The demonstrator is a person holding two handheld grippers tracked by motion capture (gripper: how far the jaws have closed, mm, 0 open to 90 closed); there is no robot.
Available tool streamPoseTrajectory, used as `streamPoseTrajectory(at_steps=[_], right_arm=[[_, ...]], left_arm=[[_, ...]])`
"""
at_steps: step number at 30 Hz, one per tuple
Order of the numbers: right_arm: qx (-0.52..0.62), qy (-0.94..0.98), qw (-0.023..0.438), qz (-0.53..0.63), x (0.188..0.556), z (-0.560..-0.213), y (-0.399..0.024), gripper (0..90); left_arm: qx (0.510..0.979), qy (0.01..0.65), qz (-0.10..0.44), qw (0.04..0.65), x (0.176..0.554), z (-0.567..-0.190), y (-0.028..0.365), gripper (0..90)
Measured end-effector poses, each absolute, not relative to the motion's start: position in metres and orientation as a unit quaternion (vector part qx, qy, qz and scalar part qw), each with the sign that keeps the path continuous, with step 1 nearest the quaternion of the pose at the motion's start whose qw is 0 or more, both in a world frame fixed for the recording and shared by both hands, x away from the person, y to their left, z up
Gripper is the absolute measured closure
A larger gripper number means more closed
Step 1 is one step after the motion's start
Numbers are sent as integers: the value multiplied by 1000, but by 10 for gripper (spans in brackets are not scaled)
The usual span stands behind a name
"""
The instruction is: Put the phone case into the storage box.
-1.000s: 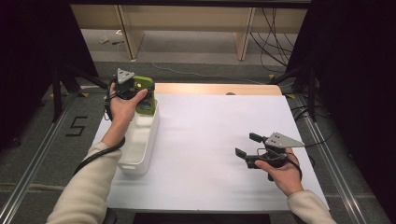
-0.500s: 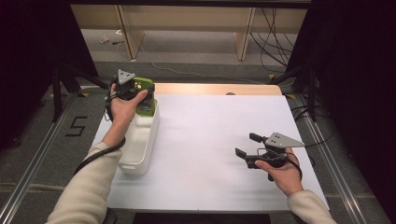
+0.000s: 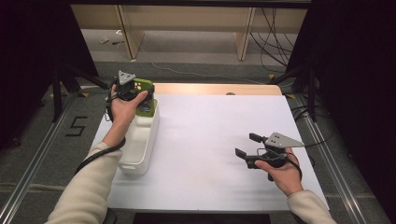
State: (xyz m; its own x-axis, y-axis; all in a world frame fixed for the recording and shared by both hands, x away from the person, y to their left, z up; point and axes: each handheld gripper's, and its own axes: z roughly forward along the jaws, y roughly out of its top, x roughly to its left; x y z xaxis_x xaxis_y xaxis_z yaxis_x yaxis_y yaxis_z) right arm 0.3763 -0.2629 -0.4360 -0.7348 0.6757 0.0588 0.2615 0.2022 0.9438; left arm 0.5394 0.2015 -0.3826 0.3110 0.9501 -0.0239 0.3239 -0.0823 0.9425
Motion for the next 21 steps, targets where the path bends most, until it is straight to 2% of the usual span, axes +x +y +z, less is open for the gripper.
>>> streamPoseTrajectory(at_steps=[21], right_arm=[[311, 752, 188, 550, 376, -436, -263, 159]], left_arm=[[663, 493, 324, 460, 542, -392, 202, 165]])
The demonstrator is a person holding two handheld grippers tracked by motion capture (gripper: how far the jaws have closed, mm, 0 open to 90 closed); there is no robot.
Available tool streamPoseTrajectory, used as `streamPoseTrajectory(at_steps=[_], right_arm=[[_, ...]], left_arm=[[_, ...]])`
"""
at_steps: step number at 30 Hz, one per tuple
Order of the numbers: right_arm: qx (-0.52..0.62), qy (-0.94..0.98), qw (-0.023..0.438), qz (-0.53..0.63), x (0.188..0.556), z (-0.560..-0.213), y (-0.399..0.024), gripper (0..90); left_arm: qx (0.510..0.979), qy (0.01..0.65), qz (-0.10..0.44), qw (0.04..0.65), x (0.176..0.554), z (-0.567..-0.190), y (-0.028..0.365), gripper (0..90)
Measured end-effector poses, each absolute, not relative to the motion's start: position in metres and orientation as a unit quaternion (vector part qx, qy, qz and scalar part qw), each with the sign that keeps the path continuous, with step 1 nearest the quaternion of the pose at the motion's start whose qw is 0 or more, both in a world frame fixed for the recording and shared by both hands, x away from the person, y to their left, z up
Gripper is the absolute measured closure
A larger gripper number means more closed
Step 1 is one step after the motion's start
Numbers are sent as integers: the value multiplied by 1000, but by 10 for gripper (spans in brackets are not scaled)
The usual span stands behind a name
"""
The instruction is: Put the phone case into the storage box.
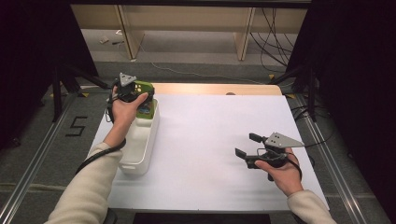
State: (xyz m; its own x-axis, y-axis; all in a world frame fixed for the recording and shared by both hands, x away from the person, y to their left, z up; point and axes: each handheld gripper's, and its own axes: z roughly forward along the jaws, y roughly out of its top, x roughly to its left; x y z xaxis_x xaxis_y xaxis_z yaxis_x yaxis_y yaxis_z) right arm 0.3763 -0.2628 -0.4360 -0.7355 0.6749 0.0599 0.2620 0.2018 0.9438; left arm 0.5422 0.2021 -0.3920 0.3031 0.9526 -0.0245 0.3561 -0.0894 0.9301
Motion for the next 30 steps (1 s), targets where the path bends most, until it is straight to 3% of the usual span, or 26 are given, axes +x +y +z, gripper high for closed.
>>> streamPoseTrajectory(at_steps=[30], right_arm=[[311, 752, 187, 550, 377, -436, -262, 159]], left_arm=[[674, 488, 321, 452, 546, -398, 197, 162]])
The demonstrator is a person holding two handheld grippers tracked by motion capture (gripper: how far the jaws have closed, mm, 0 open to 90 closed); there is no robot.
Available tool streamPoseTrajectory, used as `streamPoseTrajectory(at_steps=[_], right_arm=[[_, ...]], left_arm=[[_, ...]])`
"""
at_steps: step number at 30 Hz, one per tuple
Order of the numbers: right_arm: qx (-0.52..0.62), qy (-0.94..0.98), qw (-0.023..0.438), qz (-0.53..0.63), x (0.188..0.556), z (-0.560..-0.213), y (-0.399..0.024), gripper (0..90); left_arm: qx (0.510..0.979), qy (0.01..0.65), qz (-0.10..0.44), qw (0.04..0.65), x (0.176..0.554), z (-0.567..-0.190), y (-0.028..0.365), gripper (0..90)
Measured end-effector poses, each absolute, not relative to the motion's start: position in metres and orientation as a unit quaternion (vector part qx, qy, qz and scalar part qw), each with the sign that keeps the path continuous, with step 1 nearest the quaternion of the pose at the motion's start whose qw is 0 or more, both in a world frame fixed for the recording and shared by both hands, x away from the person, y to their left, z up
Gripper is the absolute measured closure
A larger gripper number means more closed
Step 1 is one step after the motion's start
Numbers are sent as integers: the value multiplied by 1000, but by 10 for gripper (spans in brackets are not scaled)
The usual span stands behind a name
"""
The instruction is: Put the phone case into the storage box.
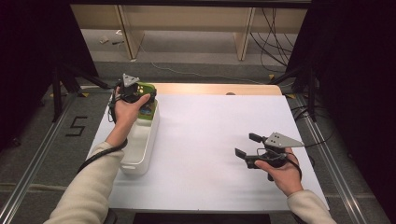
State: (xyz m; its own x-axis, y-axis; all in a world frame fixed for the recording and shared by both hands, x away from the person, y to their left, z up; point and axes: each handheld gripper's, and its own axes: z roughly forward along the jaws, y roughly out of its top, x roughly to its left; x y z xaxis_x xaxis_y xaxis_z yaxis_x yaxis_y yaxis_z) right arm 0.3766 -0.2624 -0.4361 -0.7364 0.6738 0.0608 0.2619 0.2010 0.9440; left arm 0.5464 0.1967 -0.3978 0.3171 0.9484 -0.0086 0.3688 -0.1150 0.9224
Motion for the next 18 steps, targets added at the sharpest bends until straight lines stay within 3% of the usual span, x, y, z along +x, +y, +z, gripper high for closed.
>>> streamPoseTrajectory(at_steps=[18], right_arm=[[311, 753, 185, 550, 377, -437, -262, 159]], left_arm=[[683, 488, 318, 440, 550, -404, 194, 159]])
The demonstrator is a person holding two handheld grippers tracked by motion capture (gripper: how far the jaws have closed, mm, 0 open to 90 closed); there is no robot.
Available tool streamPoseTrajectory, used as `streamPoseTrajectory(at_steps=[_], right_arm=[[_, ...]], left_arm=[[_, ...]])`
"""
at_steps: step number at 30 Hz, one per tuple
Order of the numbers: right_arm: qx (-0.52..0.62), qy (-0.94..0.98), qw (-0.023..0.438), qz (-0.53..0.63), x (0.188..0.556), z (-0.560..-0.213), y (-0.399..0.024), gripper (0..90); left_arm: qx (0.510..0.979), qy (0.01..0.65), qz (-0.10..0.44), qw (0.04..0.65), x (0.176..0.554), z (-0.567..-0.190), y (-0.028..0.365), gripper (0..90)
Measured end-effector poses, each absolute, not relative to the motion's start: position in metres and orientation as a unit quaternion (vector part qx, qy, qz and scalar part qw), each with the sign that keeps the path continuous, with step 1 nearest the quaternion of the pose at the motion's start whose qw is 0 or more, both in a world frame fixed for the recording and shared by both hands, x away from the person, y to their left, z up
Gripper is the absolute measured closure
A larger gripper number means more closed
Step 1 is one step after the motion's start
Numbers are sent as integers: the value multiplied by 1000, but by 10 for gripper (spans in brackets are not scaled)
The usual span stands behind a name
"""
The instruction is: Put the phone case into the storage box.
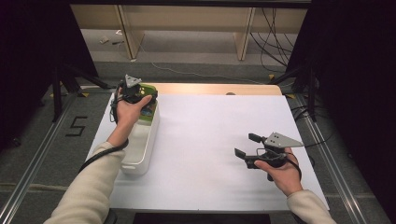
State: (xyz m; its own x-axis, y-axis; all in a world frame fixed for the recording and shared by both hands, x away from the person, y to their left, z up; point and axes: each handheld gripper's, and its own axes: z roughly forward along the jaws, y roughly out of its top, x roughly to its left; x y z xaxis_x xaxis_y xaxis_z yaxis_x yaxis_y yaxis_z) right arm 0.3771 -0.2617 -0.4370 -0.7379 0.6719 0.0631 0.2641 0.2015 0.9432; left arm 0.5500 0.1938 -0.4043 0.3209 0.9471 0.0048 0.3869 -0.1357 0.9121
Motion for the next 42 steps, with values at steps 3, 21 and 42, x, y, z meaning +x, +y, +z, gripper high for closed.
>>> streamPoseTrajectory(at_steps=[3, 21, 42], right_arm=[[311, 753, 185, 550, 377, -437, -262, 159], [310, 754, 184, 549, 377, -437, -261, 159], [310, 755, 183, 549, 377, -437, -261, 159]], left_arm=[[684, 489, 318, 438, 551, -405, 194, 159], [696, 487, 315, 424, 555, -413, 191, 157], [697, 491, 309, 421, 561, -416, 190, 155]])
